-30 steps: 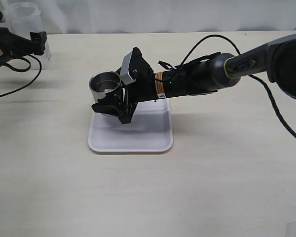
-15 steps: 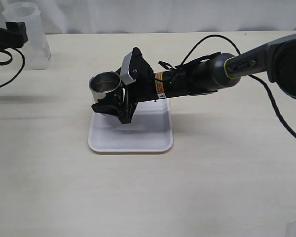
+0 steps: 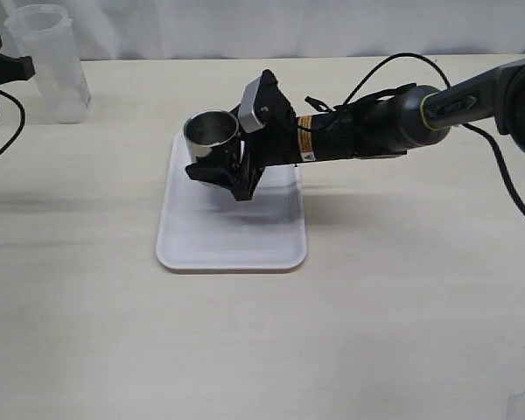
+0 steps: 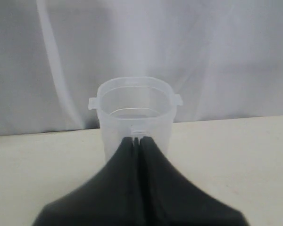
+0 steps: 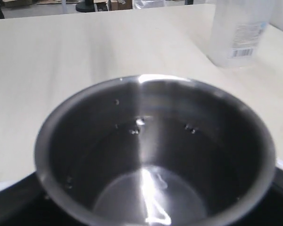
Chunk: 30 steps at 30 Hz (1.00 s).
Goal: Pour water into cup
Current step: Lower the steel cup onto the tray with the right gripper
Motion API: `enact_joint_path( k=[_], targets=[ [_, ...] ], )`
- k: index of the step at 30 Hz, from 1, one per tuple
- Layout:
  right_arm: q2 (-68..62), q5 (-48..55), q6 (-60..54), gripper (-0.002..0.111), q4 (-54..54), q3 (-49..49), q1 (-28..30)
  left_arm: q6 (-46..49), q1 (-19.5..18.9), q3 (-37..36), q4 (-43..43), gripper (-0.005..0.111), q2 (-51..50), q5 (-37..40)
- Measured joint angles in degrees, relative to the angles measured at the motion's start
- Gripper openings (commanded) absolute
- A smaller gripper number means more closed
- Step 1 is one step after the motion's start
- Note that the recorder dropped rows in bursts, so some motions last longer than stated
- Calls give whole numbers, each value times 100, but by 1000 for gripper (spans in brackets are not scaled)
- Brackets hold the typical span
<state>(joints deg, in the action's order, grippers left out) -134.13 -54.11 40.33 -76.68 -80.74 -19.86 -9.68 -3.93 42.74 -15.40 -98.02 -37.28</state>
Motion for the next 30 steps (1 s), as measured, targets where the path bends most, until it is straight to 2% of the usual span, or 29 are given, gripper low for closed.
enact_joint_path(
  k=[5, 14, 30],
  targets=[
    [0, -199, 43, 4, 38, 0, 311, 0, 0, -348, -16, 0, 422, -186],
    [-151, -283, -312, 4, 603, 0, 418, 0, 0, -894, -16, 0, 1176, -452],
    [-534, -239, -643, 4, 980, 0, 418, 0, 0, -987, -16, 0, 1305, -478]
  ],
)
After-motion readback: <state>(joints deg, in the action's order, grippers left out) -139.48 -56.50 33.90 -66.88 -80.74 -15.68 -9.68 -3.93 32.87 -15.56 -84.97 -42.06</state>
